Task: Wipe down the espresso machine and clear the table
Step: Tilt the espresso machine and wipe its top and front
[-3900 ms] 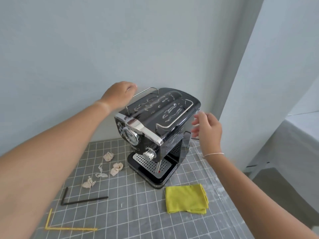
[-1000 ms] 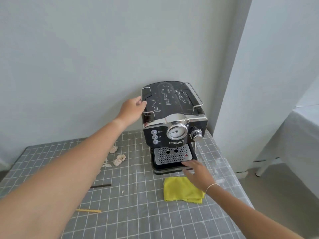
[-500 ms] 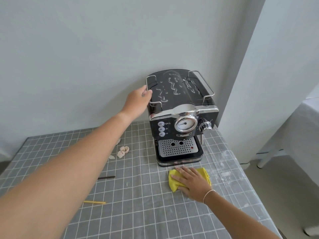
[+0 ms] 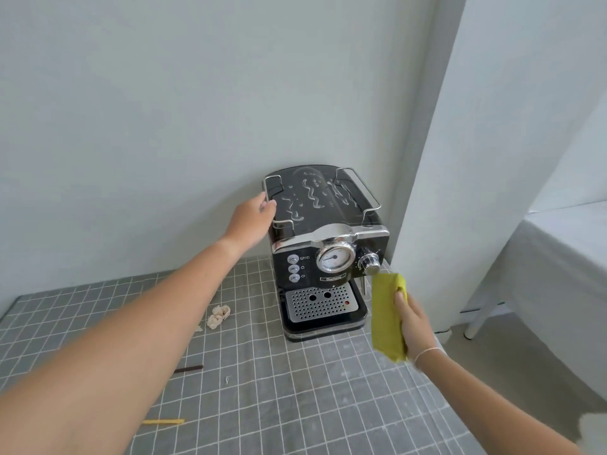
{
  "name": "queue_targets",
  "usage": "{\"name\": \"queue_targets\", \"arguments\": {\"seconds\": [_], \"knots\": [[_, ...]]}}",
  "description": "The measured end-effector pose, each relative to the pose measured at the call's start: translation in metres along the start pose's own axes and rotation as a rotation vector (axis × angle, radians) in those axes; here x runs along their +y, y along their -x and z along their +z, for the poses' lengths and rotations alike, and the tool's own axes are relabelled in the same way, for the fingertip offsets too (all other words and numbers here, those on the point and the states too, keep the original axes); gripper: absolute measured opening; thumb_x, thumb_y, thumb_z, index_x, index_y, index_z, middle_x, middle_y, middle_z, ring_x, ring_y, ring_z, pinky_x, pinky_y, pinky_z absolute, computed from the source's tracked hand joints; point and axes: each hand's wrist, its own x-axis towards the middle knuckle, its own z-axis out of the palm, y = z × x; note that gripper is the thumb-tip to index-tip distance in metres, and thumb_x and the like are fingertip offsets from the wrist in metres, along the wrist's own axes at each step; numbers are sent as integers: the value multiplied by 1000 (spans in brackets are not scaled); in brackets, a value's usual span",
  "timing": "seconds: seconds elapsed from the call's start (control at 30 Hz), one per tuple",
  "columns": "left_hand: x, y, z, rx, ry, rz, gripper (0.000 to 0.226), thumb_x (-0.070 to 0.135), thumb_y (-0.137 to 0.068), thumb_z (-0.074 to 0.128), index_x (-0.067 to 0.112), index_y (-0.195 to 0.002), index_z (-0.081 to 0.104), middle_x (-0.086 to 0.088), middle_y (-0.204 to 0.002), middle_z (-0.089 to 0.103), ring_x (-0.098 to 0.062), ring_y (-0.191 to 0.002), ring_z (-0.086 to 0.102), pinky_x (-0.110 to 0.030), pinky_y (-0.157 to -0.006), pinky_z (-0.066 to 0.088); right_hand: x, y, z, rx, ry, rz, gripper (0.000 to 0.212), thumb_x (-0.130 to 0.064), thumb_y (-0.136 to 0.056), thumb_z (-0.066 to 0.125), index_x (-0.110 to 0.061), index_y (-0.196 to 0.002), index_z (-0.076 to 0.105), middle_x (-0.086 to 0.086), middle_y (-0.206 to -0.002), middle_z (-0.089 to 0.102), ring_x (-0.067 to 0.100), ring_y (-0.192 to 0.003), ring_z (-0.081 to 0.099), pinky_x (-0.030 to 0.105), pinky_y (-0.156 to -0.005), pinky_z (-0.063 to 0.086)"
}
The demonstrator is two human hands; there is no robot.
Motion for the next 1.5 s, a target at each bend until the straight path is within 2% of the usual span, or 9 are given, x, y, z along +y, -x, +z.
{"name": "queue_targets", "arguments": {"seconds": [0.27,0.4,0.47,0.57,0.63,0.77,0.93,1.3,1.5], "knots": [[12,-1,-5,-4,-8,33,22,29,-95,35,36,-75,32,7,-75,44,-14,-77,43,-27,-76,30,-190,4,6,145,-90,-598,18,-34,-95,41,-36,-96,59,-10,-85,57,14,-84,51,31,-76,45],[9,0,-3,-1,26,36,27,30,-96,36,20,-113,54,0,-103,56,-19,-105,49,-23,-82,30,-235,-5,40,71,315,-764,21,-34,-95,39,-28,-105,57,-11,-79,55,10,-75,51,25,-68,41],[7,1,-2,0,62,37,16,31,-96,36,36,-91,50,13,-88,51,-17,-92,48,-24,-80,29,-237,-8,63,-29,638,-755,24,-34,-97,36,-21,-103,55,-11,-74,53,12,-70,50,24,-60,36],[5,5,-4,-36,58,32,29,36,-94,36,31,-120,50,17,-90,48,-2,-85,47,-22,-81,33,-213,-16,84,-137,1180,-747,38,-36,-98,30,-24,-130,46,1,-116,62,25,-102,57,34,-85,41],[3,5,-9,-53,26,21,54,39,-94,36,17,-143,29,5,-125,55,-10,-116,50,-21,-96,32,-203,-22,90,-115,1366,-782,42,-34,-98,27,-31,-140,32,-4,-145,42,24,-124,47,38,-103,31],[2,-3,-12,-68,12,14,56,39,-94,34,19,-145,24,-20,-143,39,-30,-132,38,-40,-111,28,-201,-25,92,-220,1511,-862,50,-41,-97,20,-37,-145,7,-9,-157,9,17,-143,18,44,-115,18],[0,-27,-13,-81,22,22,54,34,-96,30,17,-146,20,1,-154,23,-13,-142,20,-28,-114,15,-191,-20,95,-409,1415,-898,47,-43,-98,13,-39,-144,12,-13,-156,6,17,-145,4,41,-116,7],[-7,-80,-2,-64,154,-7,52,21,-97,29,15,-147,17,1,-156,18,-11,-143,15,-21,-110,9,-225,-104,145,-279,1197,-697,45,-32,-100,17,-30,-144,24,-4,-157,12,22,-145,8,41,-116,3],[-14,-83,2,-1,185,4,47,20,-95,31,17,-142,32,0,-150,33,-13,-138,27,-20,-104,18,-196,-63,127,-309,1178,-931,42,-28,-99,27,-23,-141,34,-1,-155,20,16,-142,12,4,-100,-13]]}}
